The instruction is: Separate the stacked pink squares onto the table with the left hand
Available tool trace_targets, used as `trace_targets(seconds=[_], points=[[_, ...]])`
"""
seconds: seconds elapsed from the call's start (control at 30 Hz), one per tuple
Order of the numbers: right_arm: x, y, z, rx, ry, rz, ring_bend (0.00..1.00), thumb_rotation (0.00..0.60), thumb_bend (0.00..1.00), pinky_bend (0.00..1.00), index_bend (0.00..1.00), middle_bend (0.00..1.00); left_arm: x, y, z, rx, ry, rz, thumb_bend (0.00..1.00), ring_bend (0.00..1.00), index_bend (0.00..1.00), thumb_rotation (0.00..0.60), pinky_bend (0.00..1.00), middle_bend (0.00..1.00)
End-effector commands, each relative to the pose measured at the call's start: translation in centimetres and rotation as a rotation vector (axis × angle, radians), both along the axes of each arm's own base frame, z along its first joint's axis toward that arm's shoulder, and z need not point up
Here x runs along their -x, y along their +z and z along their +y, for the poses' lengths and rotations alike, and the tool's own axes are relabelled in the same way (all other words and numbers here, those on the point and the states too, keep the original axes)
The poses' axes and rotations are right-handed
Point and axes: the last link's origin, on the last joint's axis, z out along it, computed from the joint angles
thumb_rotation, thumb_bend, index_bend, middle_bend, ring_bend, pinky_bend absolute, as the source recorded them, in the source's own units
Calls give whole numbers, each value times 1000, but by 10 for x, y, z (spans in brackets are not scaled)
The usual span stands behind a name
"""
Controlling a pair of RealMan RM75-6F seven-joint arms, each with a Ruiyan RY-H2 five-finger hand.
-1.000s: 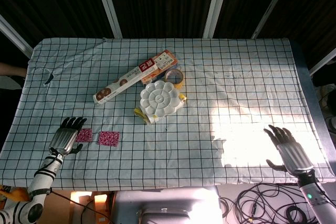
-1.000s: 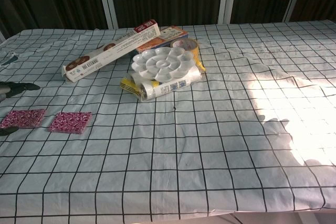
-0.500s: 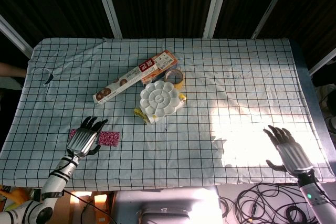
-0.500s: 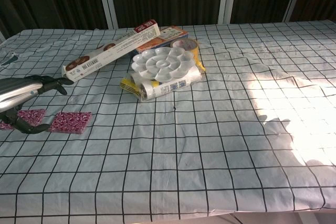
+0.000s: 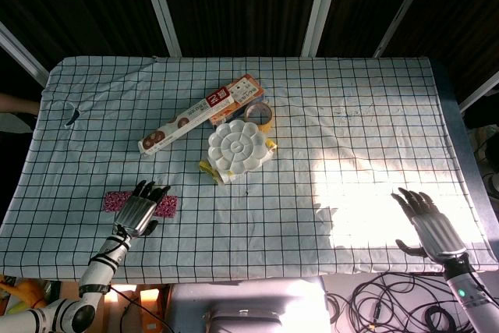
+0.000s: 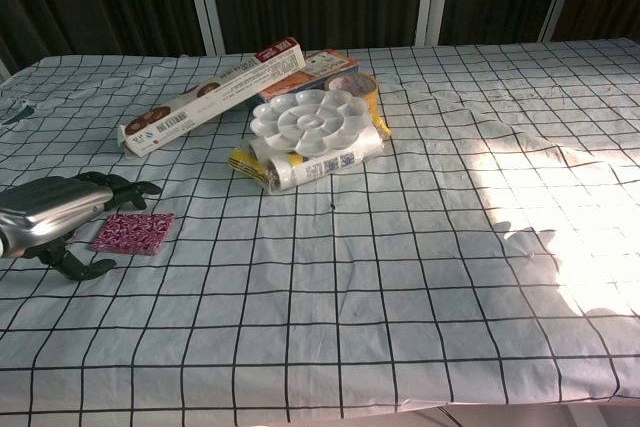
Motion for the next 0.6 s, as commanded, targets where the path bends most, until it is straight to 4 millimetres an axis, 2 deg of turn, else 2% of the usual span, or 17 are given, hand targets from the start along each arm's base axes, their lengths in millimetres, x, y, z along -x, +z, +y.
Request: trace_targets(seconds=[0.03, 0.2, 0.33, 0.6], points=[[0, 0, 0, -2, -1, 1, 0, 600, 194, 0, 0, 0, 0, 0, 2, -8, -1, -2, 314, 3, 112, 600, 0, 189], [0, -1, 0, -6, -5, 4, 0, 600, 194, 0, 0, 0, 2, 0, 4, -24, -2, -9, 313, 38, 223, 600, 0, 271], [0, -1, 0, -7, -8, 6, 0, 600, 194, 0, 0, 0, 4, -1, 5, -27, -2, -12, 313, 58, 276, 600, 0, 309], [0, -1, 0, -6, -11, 8, 0, 600, 194, 0, 0, 0, 5, -3, 7, -19, -1, -12, 314, 76, 287, 600, 0, 337]])
